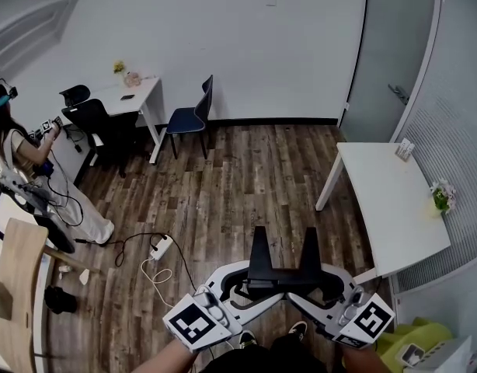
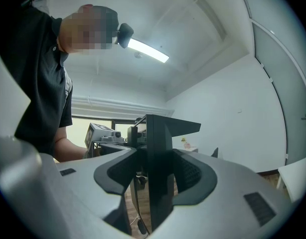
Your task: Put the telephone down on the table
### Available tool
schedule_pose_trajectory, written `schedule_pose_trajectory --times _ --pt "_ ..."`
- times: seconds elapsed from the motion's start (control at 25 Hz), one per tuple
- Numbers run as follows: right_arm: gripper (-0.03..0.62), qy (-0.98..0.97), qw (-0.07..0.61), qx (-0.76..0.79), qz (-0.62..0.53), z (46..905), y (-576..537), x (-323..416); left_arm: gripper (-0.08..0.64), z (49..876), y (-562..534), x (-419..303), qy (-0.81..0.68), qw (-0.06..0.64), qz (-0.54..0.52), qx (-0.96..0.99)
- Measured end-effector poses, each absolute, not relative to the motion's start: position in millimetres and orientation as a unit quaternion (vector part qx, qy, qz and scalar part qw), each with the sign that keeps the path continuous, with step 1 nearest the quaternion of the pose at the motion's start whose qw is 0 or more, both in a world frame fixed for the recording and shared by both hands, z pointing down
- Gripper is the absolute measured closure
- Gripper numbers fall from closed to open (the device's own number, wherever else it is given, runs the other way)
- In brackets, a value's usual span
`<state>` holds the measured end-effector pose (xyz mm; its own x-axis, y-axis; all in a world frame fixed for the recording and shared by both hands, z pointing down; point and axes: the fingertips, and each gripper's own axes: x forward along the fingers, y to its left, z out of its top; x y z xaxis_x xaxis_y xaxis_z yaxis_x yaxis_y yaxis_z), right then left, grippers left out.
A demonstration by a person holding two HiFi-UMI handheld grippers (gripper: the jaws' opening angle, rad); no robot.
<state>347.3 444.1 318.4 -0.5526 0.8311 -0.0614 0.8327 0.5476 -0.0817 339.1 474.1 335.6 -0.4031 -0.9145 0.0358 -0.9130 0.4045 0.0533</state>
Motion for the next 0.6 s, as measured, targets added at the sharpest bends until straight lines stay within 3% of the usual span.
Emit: schedule_pose_trajectory --times 0.6 --pt "0.365 0.885 0.004 0.464 -0.044 331 387 289 0.307 341 420 281 -0.835 0.031 -0.007 0.549"
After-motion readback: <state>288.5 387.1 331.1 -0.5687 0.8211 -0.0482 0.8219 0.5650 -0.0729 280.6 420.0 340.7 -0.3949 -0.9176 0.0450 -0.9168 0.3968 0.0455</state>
